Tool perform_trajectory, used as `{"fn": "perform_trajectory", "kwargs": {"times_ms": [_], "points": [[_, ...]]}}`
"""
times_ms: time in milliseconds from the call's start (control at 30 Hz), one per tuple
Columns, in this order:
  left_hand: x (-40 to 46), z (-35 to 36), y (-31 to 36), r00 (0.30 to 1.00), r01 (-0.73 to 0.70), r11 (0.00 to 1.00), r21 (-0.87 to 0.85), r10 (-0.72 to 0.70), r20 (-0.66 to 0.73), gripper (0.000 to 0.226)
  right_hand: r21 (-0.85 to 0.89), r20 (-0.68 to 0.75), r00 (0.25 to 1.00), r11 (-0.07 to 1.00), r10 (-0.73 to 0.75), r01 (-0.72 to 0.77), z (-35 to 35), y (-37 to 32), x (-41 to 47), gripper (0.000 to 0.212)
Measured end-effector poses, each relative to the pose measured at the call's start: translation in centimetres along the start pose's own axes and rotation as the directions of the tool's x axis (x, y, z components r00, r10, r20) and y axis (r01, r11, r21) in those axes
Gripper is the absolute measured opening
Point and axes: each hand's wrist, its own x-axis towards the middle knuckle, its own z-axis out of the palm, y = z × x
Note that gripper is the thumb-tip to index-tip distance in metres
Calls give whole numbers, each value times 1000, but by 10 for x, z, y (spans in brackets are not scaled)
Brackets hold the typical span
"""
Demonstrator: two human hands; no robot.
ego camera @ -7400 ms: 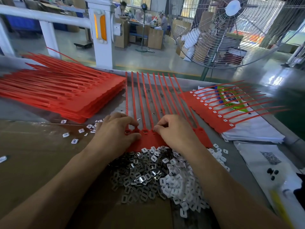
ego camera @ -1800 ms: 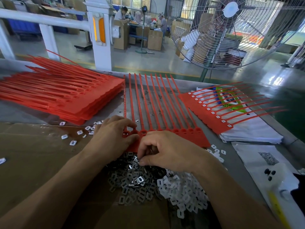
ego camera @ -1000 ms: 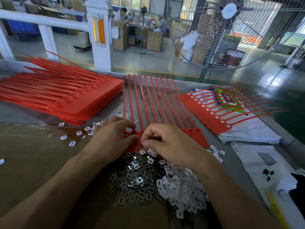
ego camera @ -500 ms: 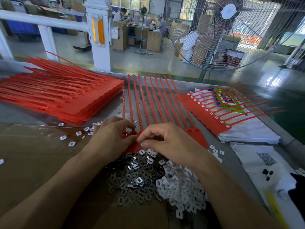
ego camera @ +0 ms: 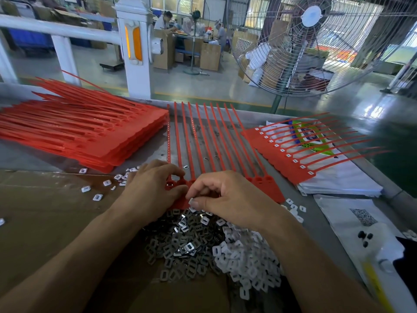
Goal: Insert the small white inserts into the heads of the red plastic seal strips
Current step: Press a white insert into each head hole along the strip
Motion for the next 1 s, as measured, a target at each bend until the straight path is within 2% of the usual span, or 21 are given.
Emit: {"fn": "perform_trajectory", "kwargs": {"times_ms": [400, 467, 567, 667, 733, 867, 1000], "points": [[1, 1, 0, 1000, -1, 1000, -12, 1, -5, 34, 10, -1, 1000, 1000, 9, -9, -1, -7, -3, 10], [1, 1, -1, 1000, -1, 1000, -16, 1, -2, 34, 9, -53, 999, 1000, 7, -7, -1, -5, -1, 9], [1, 0, -1, 1000, 4, 1000, -19, -4, 10, 36, 3, -223, 975, 1000, 15, -15, -4, 1, 1, 9], [1, -1, -1, 1000, 12, 1000, -21, -12, 18, 37, 60, -421, 898, 992, 128, -114, -13, 11, 3, 9], [1, -1, -1, 1000, 8, 1000, -23, -8, 14, 37, 128, -501, 839, 977, 212, -171, -19, 18, 5, 10], [1, -1, -1, 1000, 8, 1000, -22, -8, 22, 37, 178, -532, 786, 949, 315, -260, -24, 27, 6, 10], [1, -1, -2, 1000, 8, 1000, -24, -7, 19, 37, 80, -512, 814, 959, 275, -273, -19, 32, 8, 10]]}}
